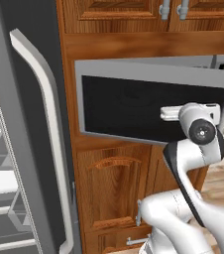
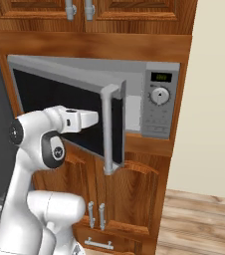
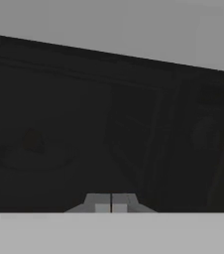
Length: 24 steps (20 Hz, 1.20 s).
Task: Transport the chicken drumstick from the fridge to the microwave and turn on the microwave.
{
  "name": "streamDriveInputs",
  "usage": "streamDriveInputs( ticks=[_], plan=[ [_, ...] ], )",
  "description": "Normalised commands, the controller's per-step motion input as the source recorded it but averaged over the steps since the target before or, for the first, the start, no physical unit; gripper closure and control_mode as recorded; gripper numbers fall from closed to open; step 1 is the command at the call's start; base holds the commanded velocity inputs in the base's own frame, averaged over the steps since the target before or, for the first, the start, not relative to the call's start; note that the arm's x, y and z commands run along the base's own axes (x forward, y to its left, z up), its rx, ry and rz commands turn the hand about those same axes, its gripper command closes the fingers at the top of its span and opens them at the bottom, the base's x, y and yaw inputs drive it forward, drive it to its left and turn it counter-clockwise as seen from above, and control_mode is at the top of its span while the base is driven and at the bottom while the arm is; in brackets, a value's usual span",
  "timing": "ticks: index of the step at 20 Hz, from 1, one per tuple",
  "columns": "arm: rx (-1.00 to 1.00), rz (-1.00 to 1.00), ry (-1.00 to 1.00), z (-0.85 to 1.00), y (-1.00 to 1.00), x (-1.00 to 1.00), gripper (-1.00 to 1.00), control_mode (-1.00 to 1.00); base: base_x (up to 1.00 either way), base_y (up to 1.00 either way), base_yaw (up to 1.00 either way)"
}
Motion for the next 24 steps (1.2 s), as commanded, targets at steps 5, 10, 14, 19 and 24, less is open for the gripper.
streamDriveInputs(
  ticks=[5, 10, 14, 19, 24],
  plan=[
    [0.0, 0.06, 0.0, 0.0, -0.27, 0.47, 1.0, -1.0, 0.0, 0.0, 0.0],
    [0.02, 0.11, 0.01, 0.11, -0.1, 0.3, 1.0, -1.0, 0.0, 0.0, 0.0],
    [0.02, 0.13, 0.0, 0.12, -0.09, 0.22, 1.0, -1.0, 0.0, 0.0, 0.0],
    [0.03, 0.19, 0.06, 0.2, -0.12, 0.24, 1.0, -1.0, 0.0, 0.0, 0.0],
    [0.0, 0.19, 0.08, 0.1, -0.04, 0.25, 1.0, -1.0, 0.0, 0.0, 0.0]
  ],
)
